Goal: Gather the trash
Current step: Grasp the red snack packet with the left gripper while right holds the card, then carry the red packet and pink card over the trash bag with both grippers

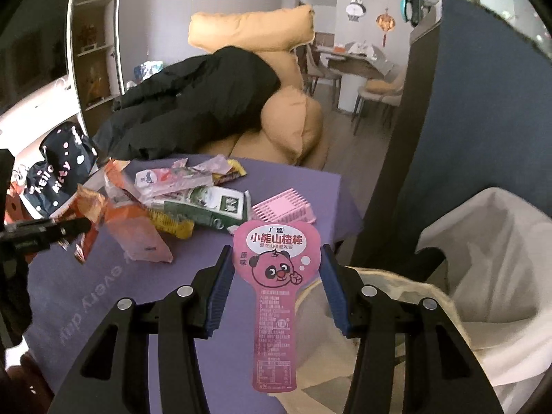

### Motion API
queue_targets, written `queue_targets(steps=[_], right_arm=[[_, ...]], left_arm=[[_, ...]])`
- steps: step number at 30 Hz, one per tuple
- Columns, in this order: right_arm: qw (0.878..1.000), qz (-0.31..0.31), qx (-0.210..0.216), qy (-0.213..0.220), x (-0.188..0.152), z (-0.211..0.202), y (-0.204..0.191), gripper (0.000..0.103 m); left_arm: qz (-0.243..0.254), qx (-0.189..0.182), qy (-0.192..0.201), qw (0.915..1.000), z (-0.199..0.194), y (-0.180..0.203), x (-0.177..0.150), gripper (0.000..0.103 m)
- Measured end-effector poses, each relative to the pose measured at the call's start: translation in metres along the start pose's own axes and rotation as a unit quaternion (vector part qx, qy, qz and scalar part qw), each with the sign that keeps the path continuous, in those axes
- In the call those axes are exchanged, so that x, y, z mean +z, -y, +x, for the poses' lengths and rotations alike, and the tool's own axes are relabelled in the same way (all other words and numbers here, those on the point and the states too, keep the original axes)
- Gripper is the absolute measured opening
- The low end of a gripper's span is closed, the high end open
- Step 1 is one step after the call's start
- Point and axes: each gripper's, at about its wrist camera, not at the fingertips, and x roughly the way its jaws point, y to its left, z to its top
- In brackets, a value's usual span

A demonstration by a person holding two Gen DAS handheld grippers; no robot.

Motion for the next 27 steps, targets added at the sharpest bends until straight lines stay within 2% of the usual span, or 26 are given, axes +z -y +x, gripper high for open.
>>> queue_targets(steps=[5, 13, 21, 27], right_arm=[[1.0, 0.012, -0.014, 0.021, 0.001, -0.021, 0.016, 0.047], [0.998, 0.022, -0.044, 0.049, -0.001, -0.053, 0.04, 0.047], [0.995, 0.042, -0.067, 0.065, -0.015, -0.072, 0.074, 0.047], [0.992, 0.068, -0.082, 0.07, -0.032, -0.081, 0.104, 0.047]], left_arm=[[0.02, -0.014, 0.026, 0.9994, -0.011, 0.027, 0.017, 0.035], [0.036, -0.079, 0.039, 0.9955, -0.008, 0.065, 0.023, 0.035], [0.068, -0.108, 0.052, 0.9905, 0.002, 0.118, 0.031, 0.035], [0.104, -0.123, 0.045, 0.9859, 0.011, 0.163, 0.029, 0.035]])
